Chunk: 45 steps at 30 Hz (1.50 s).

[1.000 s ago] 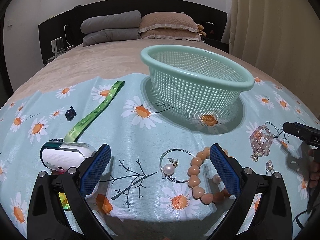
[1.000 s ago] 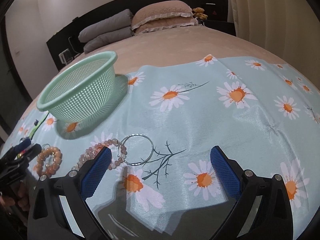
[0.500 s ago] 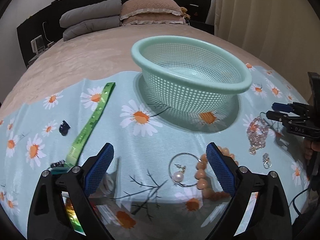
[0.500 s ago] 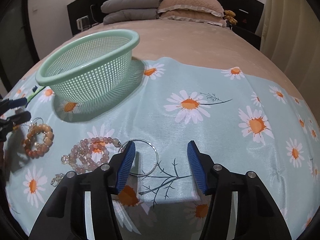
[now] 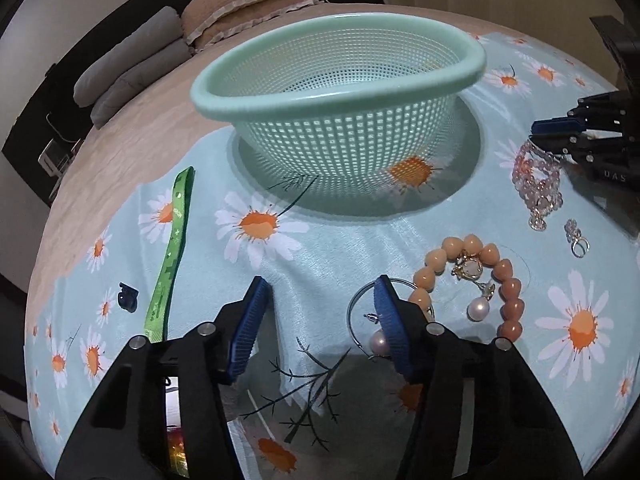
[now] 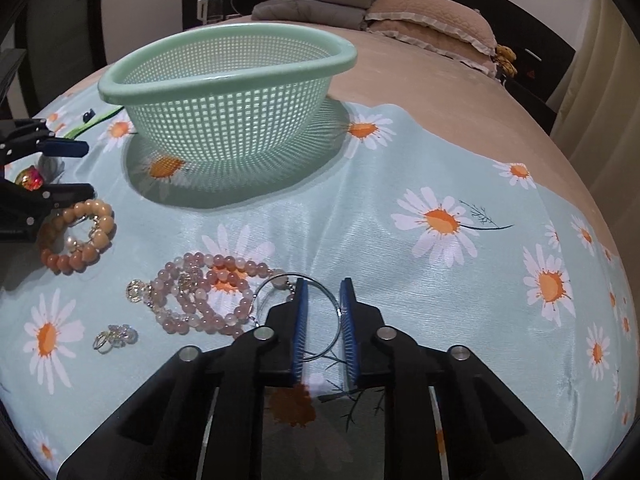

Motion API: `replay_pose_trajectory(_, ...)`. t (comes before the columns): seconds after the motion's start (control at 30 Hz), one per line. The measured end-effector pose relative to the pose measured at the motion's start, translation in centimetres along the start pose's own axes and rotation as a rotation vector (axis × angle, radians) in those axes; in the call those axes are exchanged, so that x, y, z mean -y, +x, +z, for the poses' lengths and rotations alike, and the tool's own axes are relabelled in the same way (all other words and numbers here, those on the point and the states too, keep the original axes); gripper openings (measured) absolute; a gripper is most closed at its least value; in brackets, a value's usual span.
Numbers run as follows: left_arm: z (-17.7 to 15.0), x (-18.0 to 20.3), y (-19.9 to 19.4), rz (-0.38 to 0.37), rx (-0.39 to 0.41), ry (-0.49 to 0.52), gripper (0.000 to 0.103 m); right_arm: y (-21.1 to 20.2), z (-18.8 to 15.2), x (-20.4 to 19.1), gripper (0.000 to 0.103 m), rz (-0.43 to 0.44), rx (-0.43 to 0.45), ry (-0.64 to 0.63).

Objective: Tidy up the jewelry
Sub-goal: 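Close the left tool on a silver hoop while the right tool grasps another hoop, then lift the silver hoops with both tools and carry them toward the green basket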

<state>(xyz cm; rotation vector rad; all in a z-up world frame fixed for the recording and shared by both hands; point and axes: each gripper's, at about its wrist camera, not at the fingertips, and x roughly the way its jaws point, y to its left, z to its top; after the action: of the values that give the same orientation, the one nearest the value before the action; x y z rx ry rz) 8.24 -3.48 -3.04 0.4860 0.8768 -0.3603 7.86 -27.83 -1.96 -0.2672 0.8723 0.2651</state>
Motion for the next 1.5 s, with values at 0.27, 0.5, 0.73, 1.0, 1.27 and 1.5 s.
replay_pose_trajectory(0.27, -0.5, 2.4, -1.3, 0.035, -0.047, 0.116, 0.013, -0.9, -0.8, -0.6, 0.003, 0.038, 0.004, -0.002)
replay_pose_trajectory(0.5, -1.9, 1.3, -2.6, -0.077, -0.084, 0.068, 0.003, -2.0, -2.0, -0.6, 0.003, 0.043, 0.009, 0.009)
replay_pose_trajectory(0.73, -2.4, 0.9, -4.4, -0.117, -0.082, 0.03, 0.003, -2.9, -2.3, 0.1, 0.003, 0.051, 0.014, 0.022)
replay_pose_trajectory(1.0, -2.1, 0.1, -8.2, -0.067, -0.048, 0.014, 0.003, -6.9, -1.8, -0.1, 0.003, 0.036, 0.069, 0.017)
replay_pose_trajectory(1.27, -1.4, 0.6, -13.2, -0.053, 0.016, 0.024, 0.003, -12.9, -0.8, -1.0, 0.003, 0.004, 0.143, -0.011)
replay_pose_trajectory(1.5, -2.0, 1.5, -16.4, -0.046, 0.053, 0.037, 0.003, -12.2, -1.5, -0.5, 0.006, 0.033, 0.132, 0.05)
